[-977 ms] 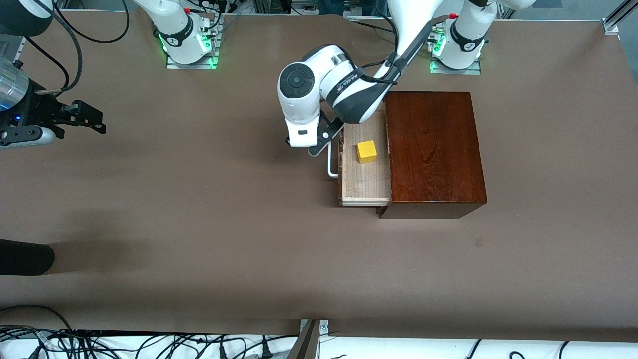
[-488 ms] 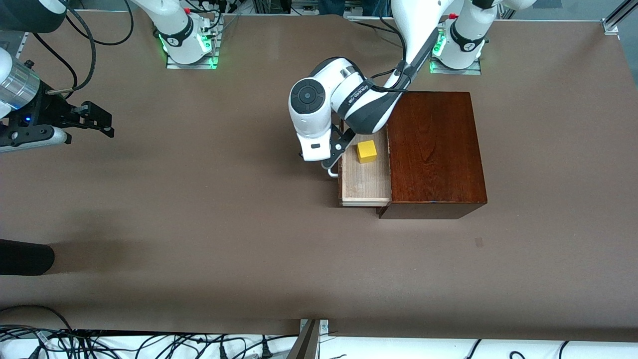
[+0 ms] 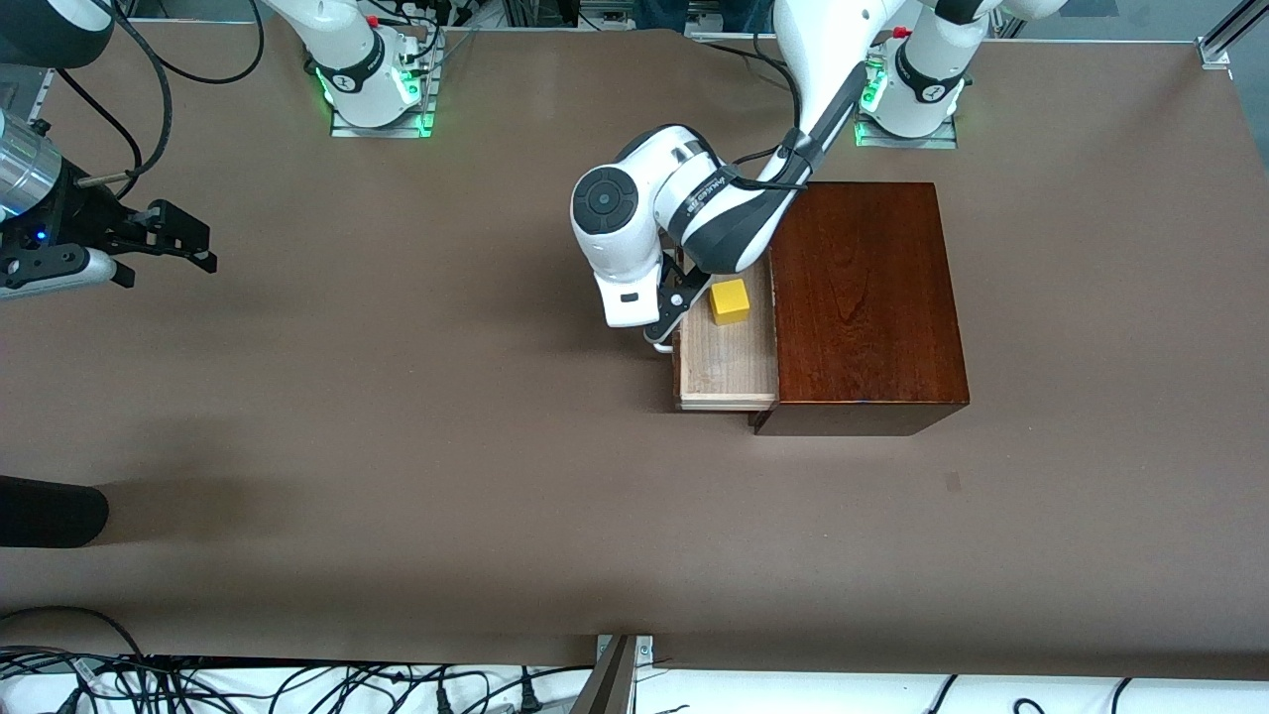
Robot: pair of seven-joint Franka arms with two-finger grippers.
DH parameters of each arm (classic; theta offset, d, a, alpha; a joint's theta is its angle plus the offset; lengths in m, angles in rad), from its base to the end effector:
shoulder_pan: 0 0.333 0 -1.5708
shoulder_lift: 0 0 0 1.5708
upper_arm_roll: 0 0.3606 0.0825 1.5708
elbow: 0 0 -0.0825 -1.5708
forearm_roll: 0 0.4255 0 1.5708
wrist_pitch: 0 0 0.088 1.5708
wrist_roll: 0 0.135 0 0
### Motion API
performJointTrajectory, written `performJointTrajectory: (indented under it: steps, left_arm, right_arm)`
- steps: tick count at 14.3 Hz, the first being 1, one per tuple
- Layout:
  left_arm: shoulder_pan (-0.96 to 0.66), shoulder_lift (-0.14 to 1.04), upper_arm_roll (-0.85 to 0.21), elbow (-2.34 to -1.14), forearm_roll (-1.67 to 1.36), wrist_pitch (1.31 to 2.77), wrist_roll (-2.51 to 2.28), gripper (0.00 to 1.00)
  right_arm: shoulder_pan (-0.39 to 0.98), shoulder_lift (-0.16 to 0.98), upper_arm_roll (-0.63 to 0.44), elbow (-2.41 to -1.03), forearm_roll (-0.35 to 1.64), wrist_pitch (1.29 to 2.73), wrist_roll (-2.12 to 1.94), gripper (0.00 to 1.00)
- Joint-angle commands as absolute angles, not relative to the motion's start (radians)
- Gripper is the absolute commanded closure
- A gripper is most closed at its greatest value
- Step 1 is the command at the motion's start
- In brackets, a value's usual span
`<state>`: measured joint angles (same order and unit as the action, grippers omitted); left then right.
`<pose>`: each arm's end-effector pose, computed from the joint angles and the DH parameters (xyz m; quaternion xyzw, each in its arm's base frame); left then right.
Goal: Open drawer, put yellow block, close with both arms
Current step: 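Push the drawer shut into the box with the left gripper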
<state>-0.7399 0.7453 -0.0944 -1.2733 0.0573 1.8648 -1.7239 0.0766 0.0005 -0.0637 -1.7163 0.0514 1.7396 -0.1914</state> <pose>0.5479 -0.5704 0.2869 -0.9003 -0.4287 0.0275 0.0703 0.6066 0.0139 0.5805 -0.9948 -0.0979 -0.0136 0.0243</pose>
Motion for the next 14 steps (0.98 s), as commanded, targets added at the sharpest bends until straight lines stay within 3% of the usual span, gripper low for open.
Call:
performJointTrajectory:
  steps: [1,9,14]
  left_arm:
    - [-0.739,0.742,-0.087,-1.281,0.109,1.835,-1.721,1.0]
    - [-0.695,0.709,-0.072,-1.288,0.109,1.734,-1.594,1.0]
    - [-0.632,0.638,-0.072,-1.39,0.11,1.729,-1.479,1.0]
  right_arm:
    - [0.06,-0.035,-0.044,-1.75,0.071,1.758,-0.207,0.0]
    - [0.061,-0.026,-0.048,-1.717,0.067,1.738,-0.152,0.0]
    - [0.063,-0.026,-0.049,-1.703,0.066,1.706,-0.155,0.0]
